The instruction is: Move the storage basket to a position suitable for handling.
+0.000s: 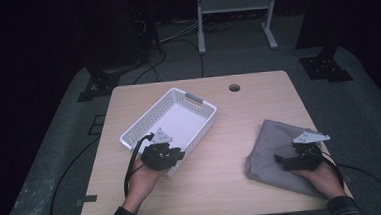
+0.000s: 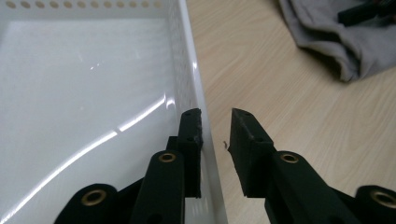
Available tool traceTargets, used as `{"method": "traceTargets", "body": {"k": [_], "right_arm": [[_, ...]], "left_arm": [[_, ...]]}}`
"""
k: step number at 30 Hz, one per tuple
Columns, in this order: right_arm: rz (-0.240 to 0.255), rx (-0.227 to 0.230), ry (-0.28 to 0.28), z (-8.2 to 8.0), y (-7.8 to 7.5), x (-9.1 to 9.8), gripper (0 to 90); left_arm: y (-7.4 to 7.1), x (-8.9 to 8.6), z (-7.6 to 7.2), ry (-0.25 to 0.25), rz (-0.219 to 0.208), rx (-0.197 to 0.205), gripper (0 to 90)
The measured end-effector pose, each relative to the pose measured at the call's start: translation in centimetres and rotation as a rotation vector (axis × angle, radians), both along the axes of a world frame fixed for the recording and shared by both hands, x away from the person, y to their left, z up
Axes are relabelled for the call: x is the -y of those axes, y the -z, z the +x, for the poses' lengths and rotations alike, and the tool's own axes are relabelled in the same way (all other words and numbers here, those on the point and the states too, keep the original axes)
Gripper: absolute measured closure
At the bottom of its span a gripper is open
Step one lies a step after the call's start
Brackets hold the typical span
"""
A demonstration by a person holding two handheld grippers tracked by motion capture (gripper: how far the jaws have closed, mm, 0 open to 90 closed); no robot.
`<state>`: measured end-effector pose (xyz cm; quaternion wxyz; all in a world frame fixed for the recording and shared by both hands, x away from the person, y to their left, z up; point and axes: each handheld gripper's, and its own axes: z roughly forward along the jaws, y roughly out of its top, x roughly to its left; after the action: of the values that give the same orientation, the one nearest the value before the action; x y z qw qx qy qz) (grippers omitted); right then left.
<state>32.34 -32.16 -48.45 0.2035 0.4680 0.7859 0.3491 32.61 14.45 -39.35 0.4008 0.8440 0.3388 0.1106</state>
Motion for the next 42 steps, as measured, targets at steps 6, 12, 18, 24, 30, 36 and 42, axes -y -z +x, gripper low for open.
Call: {"method": "traceTargets", "body": {"k": [6, 12, 18, 24, 30, 36, 42], "right_arm": [[0.000, 0.000, 0.000, 0.0, 0.0, 0.0, 9.7], [0.000, -0.001, 0.002, 0.0, 0.0, 0.0, 9.7], [0.000, 0.000, 0.000, 0.0, 0.0, 0.0, 9.7], [0.000, 0.000, 0.000, 0.0, 0.0, 0.0, 9.7], [0.000, 0.000, 0.000, 0.0, 0.0, 0.0, 9.7], [0.000, 0.000, 0.000, 0.0, 0.0, 0.0, 9.7], [0.000, 0.000, 0.000, 0.0, 0.0, 0.0, 9.7]], "left_arm": [[-1.6, -1.7, 1.0, -0.023, -0.037, 0.028, 68.0], [-2.5, -3.2, 2.7, -0.058, -0.007, 0.071, 65.5], [-2.7, -5.1, 4.8, -0.104, 0.007, 0.099, 65.5], [-2.4, -6.8, 7.2, -0.156, 0.027, 0.112, 65.5], [-2.0, -8.4, 9.4, -0.198, 0.049, 0.104, 65.5], [-1.7, -9.6, 10.8, -0.234, 0.066, 0.101, 65.5], [-0.8, -10.6, 11.8, -0.264, 0.098, 0.075, 65.5]]}}
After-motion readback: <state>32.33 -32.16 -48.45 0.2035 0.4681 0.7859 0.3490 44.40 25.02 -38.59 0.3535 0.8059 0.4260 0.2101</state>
